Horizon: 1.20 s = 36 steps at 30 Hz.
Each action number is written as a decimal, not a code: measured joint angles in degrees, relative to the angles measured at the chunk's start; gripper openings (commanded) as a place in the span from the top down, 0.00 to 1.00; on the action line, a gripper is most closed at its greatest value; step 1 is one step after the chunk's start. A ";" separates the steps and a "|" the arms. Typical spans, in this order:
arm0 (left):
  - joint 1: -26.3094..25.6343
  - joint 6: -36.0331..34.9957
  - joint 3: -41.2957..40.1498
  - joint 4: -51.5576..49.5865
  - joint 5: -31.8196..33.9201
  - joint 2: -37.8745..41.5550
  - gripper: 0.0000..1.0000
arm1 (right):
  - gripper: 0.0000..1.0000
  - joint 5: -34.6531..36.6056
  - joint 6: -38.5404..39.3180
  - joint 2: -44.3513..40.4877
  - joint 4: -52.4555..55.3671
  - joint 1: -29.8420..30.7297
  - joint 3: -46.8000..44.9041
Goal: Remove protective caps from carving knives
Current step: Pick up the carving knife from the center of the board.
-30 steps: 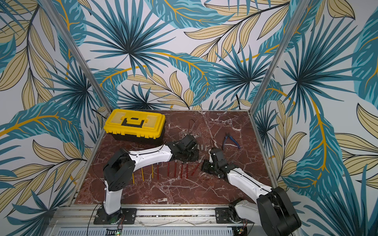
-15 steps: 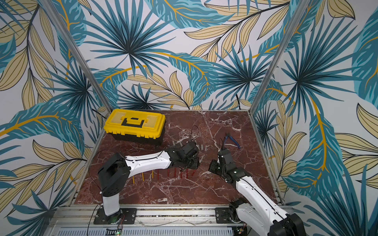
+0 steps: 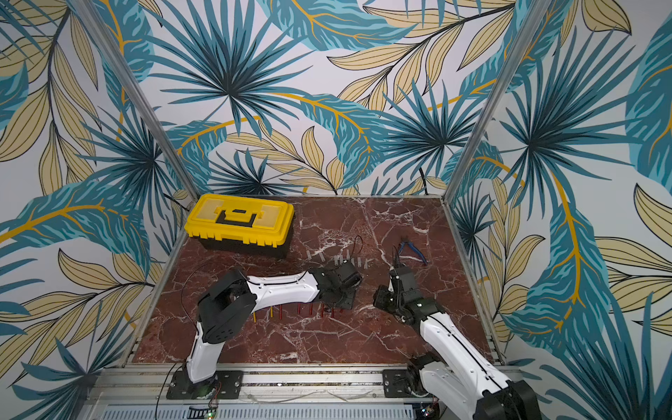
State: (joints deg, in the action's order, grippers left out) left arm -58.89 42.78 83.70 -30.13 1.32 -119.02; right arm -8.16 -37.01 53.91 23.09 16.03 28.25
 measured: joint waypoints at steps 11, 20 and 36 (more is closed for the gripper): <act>0.00 -1.01 2.67 -0.35 -0.04 -2.03 0.84 | 0.78 -0.24 -0.02 0.48 -0.07 -0.31 0.00; 0.00 -1.33 3.37 -0.37 -0.33 -2.51 1.00 | 0.74 -0.96 -0.33 0.44 -0.72 -0.31 -0.52; -0.50 0.02 2.08 -1.27 -0.22 6.91 1.00 | 0.50 -7.04 -1.46 -3.41 -2.54 -0.68 -1.40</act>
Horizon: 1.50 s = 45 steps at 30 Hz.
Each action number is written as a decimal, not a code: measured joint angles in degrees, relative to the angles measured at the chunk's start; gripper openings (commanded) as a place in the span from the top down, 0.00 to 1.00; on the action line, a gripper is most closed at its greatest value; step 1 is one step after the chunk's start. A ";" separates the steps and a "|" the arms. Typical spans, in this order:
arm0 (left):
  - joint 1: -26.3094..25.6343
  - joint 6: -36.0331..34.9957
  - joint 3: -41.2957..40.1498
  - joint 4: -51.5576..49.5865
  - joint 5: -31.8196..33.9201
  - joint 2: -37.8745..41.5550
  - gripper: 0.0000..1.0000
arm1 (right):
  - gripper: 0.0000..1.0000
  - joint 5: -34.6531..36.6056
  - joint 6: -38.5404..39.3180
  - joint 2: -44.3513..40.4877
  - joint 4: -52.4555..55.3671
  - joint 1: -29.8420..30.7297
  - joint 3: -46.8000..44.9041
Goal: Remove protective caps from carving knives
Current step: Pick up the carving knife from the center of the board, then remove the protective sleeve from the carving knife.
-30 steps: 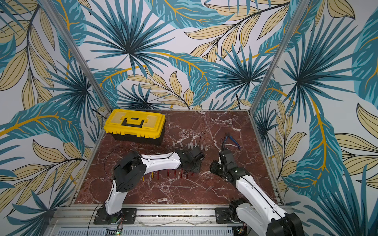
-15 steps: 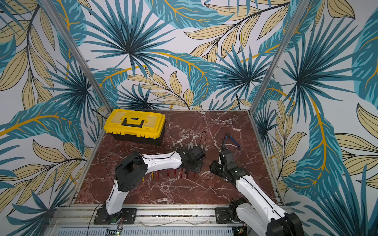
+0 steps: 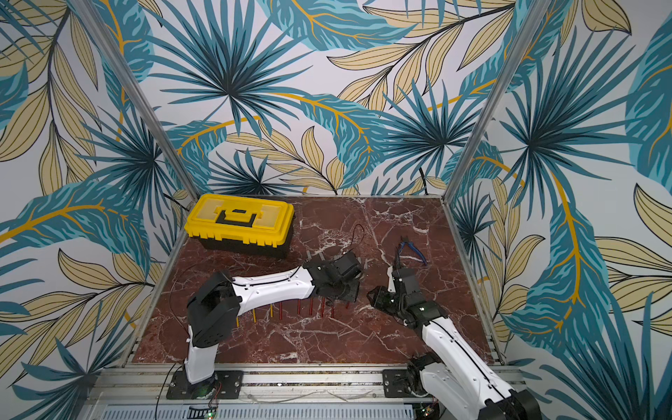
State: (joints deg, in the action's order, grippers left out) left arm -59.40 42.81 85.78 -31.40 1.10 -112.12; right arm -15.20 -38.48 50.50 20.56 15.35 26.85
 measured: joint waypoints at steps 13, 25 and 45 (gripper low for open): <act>-0.42 1.40 -1.64 0.26 -0.26 4.00 1.00 | 0.46 -9.73 -3.48 5.73 -9.79 -0.09 3.69; -0.57 1.55 -2.14 0.31 -0.48 5.09 1.00 | 0.58 -10.45 -2.58 14.49 -10.08 -2.10 10.58; -0.68 1.53 -2.14 0.35 -1.38 5.51 1.00 | 0.72 -12.81 -2.58 20.92 -11.54 -3.74 13.00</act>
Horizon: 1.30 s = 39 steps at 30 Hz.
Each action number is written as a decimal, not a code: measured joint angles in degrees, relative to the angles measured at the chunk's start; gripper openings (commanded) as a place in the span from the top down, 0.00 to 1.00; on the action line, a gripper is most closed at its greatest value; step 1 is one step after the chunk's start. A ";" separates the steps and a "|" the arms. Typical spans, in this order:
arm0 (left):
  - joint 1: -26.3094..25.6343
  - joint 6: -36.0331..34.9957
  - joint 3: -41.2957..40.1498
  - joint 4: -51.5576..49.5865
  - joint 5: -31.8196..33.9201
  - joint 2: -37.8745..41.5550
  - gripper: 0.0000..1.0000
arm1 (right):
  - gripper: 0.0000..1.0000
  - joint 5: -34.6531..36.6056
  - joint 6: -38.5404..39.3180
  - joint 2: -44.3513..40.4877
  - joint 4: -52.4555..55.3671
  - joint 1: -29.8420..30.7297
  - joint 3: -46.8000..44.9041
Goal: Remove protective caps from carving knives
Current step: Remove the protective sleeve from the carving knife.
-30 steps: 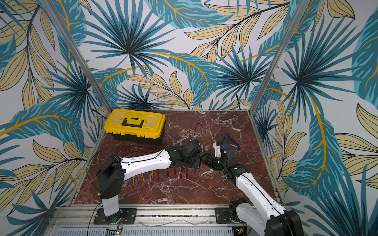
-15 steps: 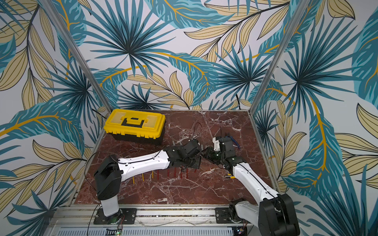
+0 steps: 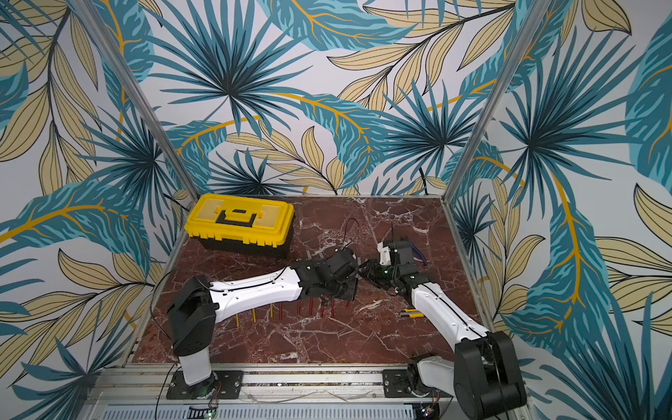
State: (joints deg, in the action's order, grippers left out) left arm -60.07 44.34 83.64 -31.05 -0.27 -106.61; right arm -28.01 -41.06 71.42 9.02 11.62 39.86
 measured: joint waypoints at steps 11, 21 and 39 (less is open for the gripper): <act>-0.17 0.02 -0.13 -0.11 -0.11 0.00 1.00 | 0.99 -1.68 0.37 2.21 -0.61 -0.68 0.72; -0.17 0.68 -1.11 2.51 0.39 0.00 1.00 | 1.00 -3.72 1.88 5.11 2.01 -3.13 4.13; -2.16 4.15 -6.49 3.28 -0.52 0.98 1.00 | 1.00 5.07 9.99 11.56 9.53 -8.63 13.94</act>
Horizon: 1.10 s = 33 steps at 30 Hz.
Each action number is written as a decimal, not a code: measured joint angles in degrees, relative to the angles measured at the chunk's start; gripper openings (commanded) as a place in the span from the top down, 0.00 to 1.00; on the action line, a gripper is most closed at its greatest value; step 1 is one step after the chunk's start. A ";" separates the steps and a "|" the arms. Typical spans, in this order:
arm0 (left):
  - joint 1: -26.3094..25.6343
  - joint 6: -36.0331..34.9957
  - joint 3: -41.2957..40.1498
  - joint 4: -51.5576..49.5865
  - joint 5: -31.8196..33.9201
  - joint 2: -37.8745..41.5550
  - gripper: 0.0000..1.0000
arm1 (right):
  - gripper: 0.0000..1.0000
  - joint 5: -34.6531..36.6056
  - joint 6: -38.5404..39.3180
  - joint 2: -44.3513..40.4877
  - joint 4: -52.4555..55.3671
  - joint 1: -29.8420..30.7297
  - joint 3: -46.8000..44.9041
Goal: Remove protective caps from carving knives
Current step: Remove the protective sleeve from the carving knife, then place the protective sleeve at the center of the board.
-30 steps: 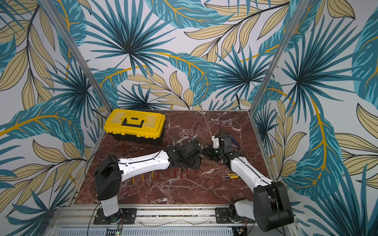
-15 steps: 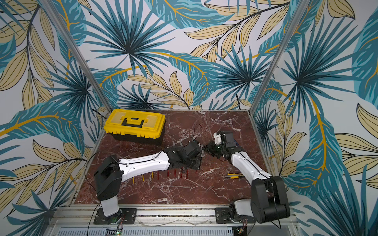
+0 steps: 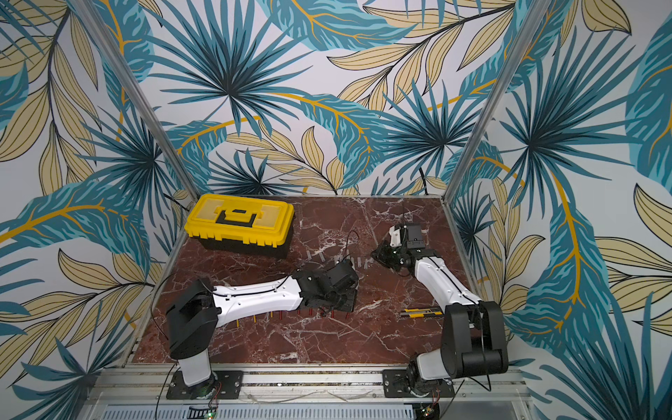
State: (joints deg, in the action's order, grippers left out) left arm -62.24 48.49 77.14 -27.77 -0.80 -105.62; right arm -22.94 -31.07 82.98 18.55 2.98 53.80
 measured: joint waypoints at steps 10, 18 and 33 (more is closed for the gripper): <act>0.00 2.51 -4.44 1.66 2.16 4.63 1.00 | 0.99 11.04 4.48 8.44 6.86 2.54 4.07; 0.02 2.80 -5.70 2.47 2.60 5.33 1.00 | 0.96 15.10 5.42 14.49 8.24 4.44 7.39; 0.02 2.64 -6.78 2.75 2.78 5.33 1.00 | 0.79 17.55 6.12 22.45 9.03 5.31 12.74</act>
State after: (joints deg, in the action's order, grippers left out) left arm -62.22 51.13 70.37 -25.02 1.98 -100.29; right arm -5.39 -24.95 105.43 27.57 8.29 66.54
